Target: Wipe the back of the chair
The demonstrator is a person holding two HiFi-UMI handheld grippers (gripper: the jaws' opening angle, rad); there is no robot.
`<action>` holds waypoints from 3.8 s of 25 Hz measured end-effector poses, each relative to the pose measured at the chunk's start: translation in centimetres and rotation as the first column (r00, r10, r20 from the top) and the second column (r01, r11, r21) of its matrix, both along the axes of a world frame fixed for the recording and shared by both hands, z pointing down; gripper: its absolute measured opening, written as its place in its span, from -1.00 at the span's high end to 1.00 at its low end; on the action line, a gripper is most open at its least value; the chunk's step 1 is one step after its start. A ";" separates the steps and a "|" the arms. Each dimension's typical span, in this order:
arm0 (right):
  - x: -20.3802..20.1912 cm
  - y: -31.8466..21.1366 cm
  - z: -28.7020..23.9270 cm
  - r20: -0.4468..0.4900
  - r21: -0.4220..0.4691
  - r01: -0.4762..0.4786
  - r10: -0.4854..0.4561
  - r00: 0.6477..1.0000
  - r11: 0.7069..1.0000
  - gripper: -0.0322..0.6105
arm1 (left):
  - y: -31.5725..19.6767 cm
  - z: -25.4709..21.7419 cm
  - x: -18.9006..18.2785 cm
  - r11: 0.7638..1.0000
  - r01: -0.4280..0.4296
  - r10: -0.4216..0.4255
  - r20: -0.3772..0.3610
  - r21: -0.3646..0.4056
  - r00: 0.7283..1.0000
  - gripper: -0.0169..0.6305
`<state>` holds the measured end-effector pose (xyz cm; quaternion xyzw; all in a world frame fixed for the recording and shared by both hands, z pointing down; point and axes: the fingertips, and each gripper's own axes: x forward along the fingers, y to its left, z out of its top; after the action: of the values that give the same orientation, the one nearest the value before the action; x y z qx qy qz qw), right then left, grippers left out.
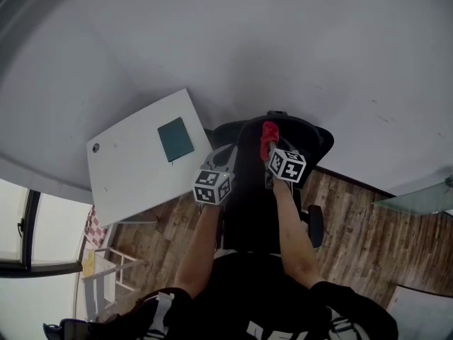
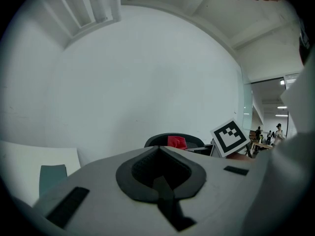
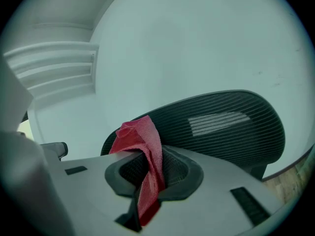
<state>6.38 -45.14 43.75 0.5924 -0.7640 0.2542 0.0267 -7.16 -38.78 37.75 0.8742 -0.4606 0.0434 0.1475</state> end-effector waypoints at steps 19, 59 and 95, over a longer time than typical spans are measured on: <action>13.7 3.0 -1.0 -0.097 0.005 -0.117 0.116 0.988 0.993 0.68 | 1.3 -1.3 10.3 0.999 -0.035 0.035 0.018 0.010 0.999 0.87; -9.8 11.3 -1.3 -0.206 0.099 0.485 -0.459 0.864 0.869 0.68 | 8.8 3.0 -5.5 0.998 0.051 -0.050 -0.024 0.027 0.998 0.87; -18.1 -1.7 17.7 -0.311 -0.007 0.249 -0.239 0.920 0.968 0.68 | 2.1 16.4 -14.6 1.000 0.013 -0.013 0.004 -0.023 1.000 0.87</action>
<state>-11.69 -46.84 61.47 0.5252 -0.8223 0.1406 0.1678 -21.78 -36.70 54.19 0.8693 -0.4661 0.0495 0.1570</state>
